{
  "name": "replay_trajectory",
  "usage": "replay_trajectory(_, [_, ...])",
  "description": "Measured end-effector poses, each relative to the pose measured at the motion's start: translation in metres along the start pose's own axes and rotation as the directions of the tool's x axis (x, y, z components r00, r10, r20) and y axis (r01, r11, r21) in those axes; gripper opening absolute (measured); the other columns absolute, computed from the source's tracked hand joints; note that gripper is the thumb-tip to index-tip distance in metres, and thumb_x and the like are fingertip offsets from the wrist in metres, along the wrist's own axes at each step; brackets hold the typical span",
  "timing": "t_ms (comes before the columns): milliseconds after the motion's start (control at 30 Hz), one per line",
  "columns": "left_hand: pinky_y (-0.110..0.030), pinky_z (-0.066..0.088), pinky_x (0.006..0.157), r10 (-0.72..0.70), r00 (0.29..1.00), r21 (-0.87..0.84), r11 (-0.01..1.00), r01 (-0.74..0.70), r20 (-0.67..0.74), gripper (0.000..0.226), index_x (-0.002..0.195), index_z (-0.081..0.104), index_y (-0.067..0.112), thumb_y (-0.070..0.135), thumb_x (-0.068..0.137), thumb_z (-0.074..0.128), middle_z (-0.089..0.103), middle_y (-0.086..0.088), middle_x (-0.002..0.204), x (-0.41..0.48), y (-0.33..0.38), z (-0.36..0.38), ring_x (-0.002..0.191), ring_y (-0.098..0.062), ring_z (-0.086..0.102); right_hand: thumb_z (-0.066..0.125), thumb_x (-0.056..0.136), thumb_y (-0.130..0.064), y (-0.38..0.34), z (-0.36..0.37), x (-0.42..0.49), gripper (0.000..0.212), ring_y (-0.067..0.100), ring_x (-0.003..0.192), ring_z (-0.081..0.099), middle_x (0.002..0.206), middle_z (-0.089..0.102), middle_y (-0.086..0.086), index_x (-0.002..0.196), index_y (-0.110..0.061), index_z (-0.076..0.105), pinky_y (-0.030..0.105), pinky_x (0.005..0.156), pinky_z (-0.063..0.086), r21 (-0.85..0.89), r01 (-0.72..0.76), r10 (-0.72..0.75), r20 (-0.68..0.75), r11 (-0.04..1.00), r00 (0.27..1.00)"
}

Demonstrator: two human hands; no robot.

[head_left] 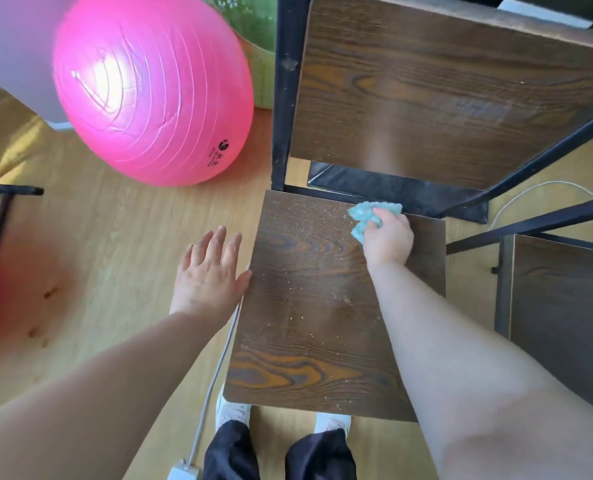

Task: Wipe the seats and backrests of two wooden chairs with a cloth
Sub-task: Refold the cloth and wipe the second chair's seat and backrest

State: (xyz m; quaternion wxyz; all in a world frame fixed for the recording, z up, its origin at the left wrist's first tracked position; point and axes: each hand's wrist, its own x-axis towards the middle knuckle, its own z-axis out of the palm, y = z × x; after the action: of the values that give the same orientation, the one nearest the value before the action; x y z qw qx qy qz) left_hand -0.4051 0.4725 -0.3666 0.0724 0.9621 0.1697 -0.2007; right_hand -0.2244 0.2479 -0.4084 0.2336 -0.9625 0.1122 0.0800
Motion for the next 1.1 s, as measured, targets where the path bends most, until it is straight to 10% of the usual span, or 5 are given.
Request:
replay_trajectory(667, [-0.040,0.013,0.120,-0.016,1.000,-0.011,1.000,0.016,-0.016,0.071,0.155,0.003,0.022,0.055,0.098,0.030,0.005,0.000,0.163,-0.015,-0.072,0.006,0.149,-0.022,0.005,0.052,0.092,-0.008,-0.136,0.092,-0.080,0.032,0.021,0.110,0.056,0.125,0.057,0.002,0.117,-0.015,0.070,0.021,0.091,0.041,0.158,0.351,-0.383,0.265,0.923,0.885])
replay_trajectory(1000, [-0.041,0.014,0.121,0.039,0.999,0.025,0.999,-0.039,-0.019,0.071,0.155,-0.001,0.023,0.055,0.098,0.027,0.004,0.000,0.163,-0.022,-0.041,-0.005,0.149,-0.022,0.003,0.055,0.096,-0.017,-0.069,0.020,-0.078,0.029,0.008,0.095,0.054,0.107,0.058,-0.006,0.123,-0.021,0.066,0.004,0.064,0.038,0.295,0.145,-0.224,0.255,0.944,0.941])
replay_trajectory(1100, [-0.041,0.014,0.120,0.049,0.999,0.012,0.999,-0.049,-0.018,0.070,0.155,0.000,0.023,0.055,0.098,0.027,0.005,0.001,0.163,-0.018,-0.019,-0.007,0.149,-0.022,0.003,0.056,0.096,-0.018,-0.021,-0.014,-0.070,0.028,0.011,0.097,0.057,0.104,0.057,-0.008,0.122,-0.023,0.066,0.024,0.079,0.057,0.305,0.038,-0.103,0.200,0.951,0.974])
